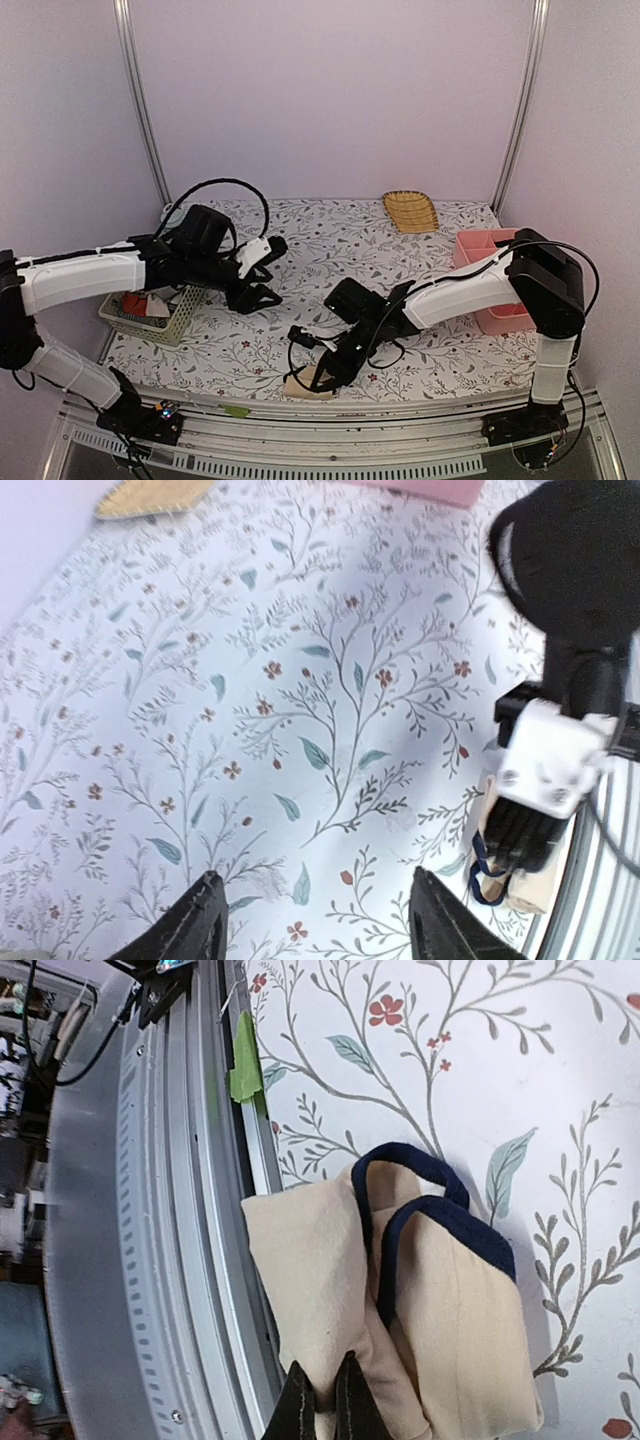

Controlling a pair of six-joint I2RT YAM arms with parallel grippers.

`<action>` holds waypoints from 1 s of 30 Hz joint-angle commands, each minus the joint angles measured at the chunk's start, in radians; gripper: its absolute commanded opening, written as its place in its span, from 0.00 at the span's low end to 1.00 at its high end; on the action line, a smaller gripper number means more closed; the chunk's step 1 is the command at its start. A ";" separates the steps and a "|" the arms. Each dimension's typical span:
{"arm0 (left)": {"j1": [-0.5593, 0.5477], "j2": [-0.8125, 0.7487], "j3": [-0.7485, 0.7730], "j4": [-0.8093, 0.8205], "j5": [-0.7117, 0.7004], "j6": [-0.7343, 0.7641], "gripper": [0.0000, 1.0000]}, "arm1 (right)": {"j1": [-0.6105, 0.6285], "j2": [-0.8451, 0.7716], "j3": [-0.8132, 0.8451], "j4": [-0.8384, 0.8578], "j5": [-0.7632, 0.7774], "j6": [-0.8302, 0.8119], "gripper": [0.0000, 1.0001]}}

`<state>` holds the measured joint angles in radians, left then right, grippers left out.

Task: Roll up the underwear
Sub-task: Roll the underwear at the corner of the board.

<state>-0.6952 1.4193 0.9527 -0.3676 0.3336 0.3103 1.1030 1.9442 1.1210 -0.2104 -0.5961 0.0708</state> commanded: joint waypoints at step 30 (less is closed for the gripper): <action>-0.516 -0.387 -0.458 0.160 -0.281 0.064 0.72 | -0.156 0.636 0.443 -0.541 -0.522 0.265 0.00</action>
<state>-1.1091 0.9398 0.4595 -0.1909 0.1612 0.3229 0.9604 2.4298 1.6249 -0.6941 -1.2552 0.2512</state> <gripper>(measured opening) 0.757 0.048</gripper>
